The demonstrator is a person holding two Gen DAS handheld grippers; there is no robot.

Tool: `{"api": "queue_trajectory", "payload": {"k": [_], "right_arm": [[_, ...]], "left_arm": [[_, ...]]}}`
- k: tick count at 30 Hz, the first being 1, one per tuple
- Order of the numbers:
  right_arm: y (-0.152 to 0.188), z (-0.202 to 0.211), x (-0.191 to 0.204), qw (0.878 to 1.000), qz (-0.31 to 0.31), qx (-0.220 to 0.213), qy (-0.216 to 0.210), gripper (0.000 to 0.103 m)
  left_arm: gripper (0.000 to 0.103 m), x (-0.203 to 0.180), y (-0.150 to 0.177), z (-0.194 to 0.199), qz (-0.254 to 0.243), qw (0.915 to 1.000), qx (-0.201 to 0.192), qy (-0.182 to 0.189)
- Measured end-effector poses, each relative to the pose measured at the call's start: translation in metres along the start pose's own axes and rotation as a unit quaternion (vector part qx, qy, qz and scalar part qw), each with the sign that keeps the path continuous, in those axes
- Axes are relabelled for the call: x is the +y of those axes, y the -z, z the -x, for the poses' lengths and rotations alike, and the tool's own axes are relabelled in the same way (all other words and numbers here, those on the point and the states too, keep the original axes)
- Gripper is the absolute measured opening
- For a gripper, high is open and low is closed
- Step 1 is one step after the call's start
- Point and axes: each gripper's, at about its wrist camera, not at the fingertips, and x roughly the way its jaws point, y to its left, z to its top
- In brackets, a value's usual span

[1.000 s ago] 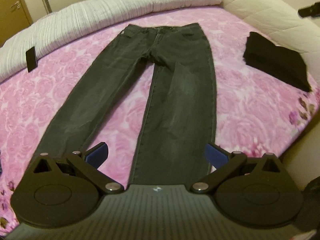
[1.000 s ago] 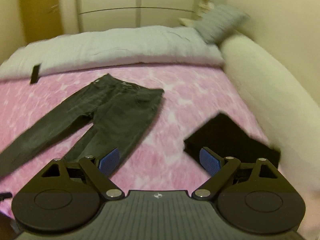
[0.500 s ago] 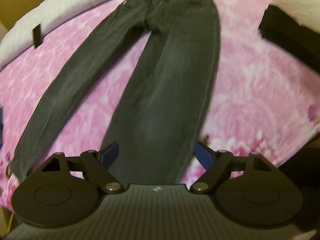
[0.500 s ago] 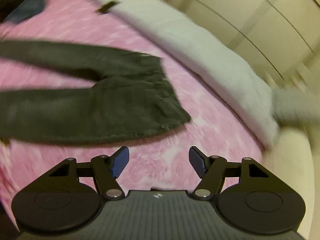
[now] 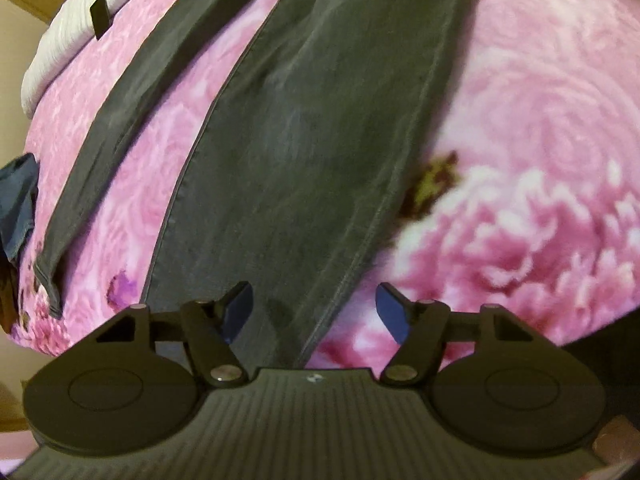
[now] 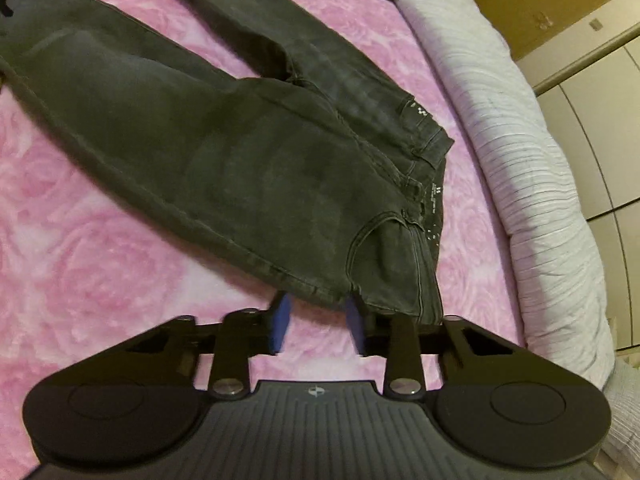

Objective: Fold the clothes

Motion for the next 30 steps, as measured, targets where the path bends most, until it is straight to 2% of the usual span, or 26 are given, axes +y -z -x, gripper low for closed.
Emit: {"api": "queue_trajectory", "payload": {"k": [2,3,4,6,9,11,12,13,18,21,23,24,25,26,28,30], "right_arm": [[-0.003,-0.009,-0.007,1.0,0.004,-0.001,-0.007,0.023],[-0.005,-0.014,-0.01,1.0,0.007,-0.004,-0.008,0.022],[-0.005,-0.017,-0.012,1.0,0.01,-0.006,-0.009,0.014],[-0.005,-0.024,-0.014,1.0,0.02,-0.006,-0.014,0.0],[-0.005,-0.042,-0.016,0.998,0.057,-0.002,-0.017,0.0],[-0.002,-0.057,-0.013,0.995,0.094,0.004,-0.018,0.019],[0.0,-0.063,-0.011,0.993,0.114,0.005,-0.019,0.044],[0.002,-0.068,-0.009,0.991,0.133,0.002,-0.019,0.056],[0.015,-0.093,0.012,0.969,0.246,-0.003,-0.012,0.073],[0.024,-0.106,0.023,0.954,0.298,-0.014,0.002,0.075],[0.028,-0.118,0.029,0.946,0.323,-0.021,0.012,0.071],[0.029,-0.122,0.03,0.944,0.328,-0.023,0.015,0.057],[0.029,-0.125,0.028,0.945,0.325,-0.024,0.016,0.035],[0.027,-0.127,0.025,0.95,0.311,-0.024,0.012,0.027],[0.023,-0.126,0.017,0.959,0.284,-0.025,0.004,0.019],[0.019,-0.121,0.014,0.961,0.273,-0.029,0.008,0.015]], "left_arm": [[0.064,0.002,-0.001,-0.001,-0.003,1.0,0.0,0.006],[0.058,0.003,-0.001,-0.001,-0.005,0.9999,0.0,0.011],[0.049,0.004,-0.001,-0.001,-0.008,0.9998,-0.001,0.016],[0.039,0.003,-0.002,0.0,-0.017,0.9997,0.001,0.018],[0.03,0.006,-0.005,-0.001,-0.013,0.9997,0.003,0.021],[0.025,0.009,-0.007,-0.003,-0.007,0.9996,0.005,0.027],[0.02,0.011,-0.009,-0.005,-0.002,0.9995,0.005,0.03],[0.012,0.013,-0.01,-0.004,0.007,0.9996,0.003,0.028],[0.008,0.036,-0.015,0.015,0.112,0.9933,-0.026,0.009],[0.006,0.035,-0.016,0.018,0.115,0.9929,-0.029,0.01],[0.007,0.028,-0.014,0.016,0.095,0.9952,-0.021,0.013],[0.007,0.023,-0.013,0.015,0.08,0.9966,-0.018,0.009],[0.011,0.017,-0.012,0.013,0.063,0.9979,-0.015,0.002],[0.014,0.011,-0.012,0.011,0.042,0.999,-0.008,-0.009],[0.036,-0.001,-0.011,0.005,0.003,0.9992,0.007,-0.04],[0.041,-0.008,-0.007,-0.004,-0.033,0.9973,0.023,-0.061]]}}
